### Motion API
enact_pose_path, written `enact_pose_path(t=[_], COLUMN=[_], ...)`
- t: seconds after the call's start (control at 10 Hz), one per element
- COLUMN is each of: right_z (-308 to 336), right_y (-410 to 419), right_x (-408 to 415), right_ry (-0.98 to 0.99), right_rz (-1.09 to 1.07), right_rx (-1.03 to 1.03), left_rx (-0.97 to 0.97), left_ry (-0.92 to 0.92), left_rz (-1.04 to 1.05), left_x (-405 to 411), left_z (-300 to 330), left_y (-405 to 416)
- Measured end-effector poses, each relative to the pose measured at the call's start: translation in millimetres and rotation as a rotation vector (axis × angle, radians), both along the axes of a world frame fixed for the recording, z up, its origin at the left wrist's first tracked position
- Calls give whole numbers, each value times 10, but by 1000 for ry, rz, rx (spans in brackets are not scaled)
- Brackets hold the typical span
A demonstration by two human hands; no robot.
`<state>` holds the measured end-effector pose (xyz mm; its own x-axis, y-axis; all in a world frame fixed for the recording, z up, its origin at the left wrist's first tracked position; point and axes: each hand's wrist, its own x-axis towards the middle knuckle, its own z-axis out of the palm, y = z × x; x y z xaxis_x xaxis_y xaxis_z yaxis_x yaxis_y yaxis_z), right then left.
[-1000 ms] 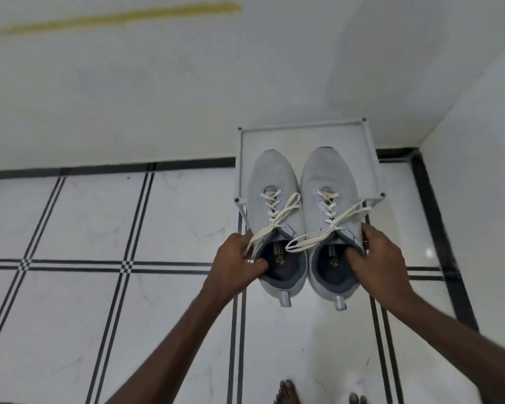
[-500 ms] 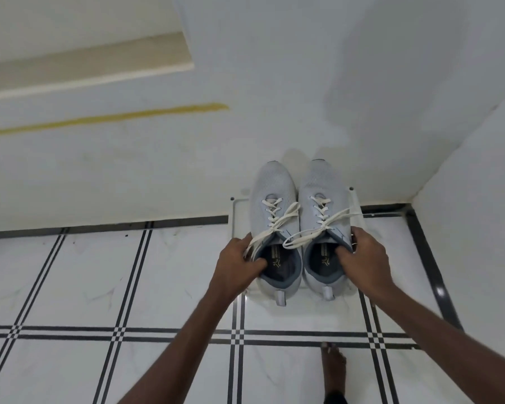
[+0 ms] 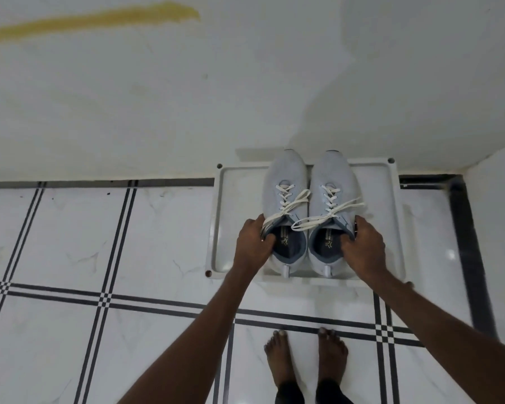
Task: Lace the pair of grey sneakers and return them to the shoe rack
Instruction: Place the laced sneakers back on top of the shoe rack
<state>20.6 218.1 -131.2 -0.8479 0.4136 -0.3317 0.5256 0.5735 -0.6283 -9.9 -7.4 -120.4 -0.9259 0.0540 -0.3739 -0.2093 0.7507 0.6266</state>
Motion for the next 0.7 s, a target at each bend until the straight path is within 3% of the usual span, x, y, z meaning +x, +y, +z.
enact_pose_path(t=[0.4,0.5,0.7], right_z=[-306,-193,343], right_y=[-12,-46,-155], right_x=[-72,-87,-275], right_ry=[-73,-122,1], right_rz=[66,65,117], right_rx=[-7,1,114], left_rx=[35,3,-38], left_ry=[-8,-66,102], left_rz=[20,11,-23], left_x=[-56,-50,-291], left_z=[-396,-334,187], left_y=[-51,-50,-6])
